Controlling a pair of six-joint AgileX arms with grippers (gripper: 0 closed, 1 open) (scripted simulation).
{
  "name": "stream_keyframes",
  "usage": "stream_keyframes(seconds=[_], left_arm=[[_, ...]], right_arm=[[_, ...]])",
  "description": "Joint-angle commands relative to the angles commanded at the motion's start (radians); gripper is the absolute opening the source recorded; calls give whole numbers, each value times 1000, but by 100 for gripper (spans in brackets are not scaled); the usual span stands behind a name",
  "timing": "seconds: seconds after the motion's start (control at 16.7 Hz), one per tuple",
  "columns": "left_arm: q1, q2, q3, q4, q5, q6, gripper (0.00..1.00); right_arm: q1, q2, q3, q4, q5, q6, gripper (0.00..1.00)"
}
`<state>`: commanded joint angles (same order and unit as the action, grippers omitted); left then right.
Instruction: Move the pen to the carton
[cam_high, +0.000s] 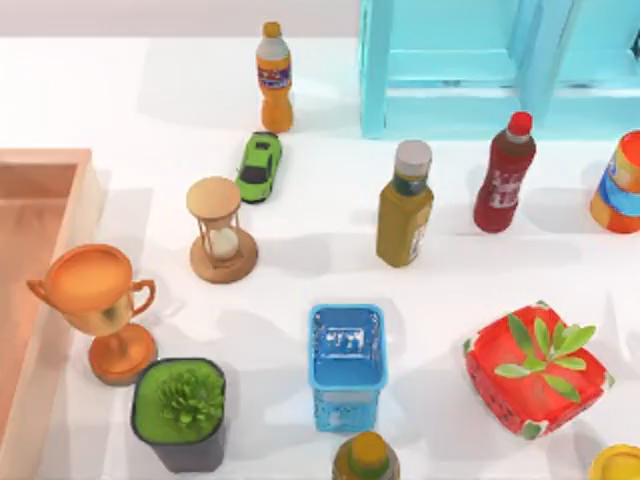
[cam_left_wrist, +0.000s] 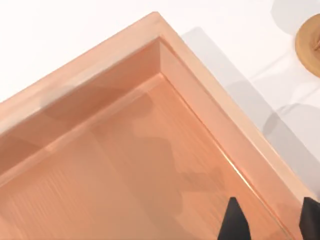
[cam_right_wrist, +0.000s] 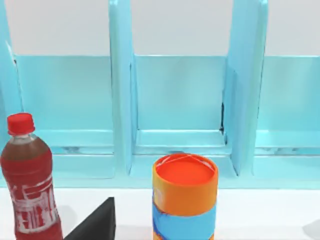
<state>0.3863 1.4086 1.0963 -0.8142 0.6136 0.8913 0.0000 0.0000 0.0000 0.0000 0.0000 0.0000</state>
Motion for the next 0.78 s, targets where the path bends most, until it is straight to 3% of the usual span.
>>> stream_keyframes(seconds=[0.18, 0.78], left_arm=[[0, 0, 0, 0, 0, 0, 0], [0, 0, 0, 0, 0, 0, 75]], right_arm=[[0, 0, 0, 0, 0, 0, 100], [0, 0, 0, 0, 0, 0, 100]])
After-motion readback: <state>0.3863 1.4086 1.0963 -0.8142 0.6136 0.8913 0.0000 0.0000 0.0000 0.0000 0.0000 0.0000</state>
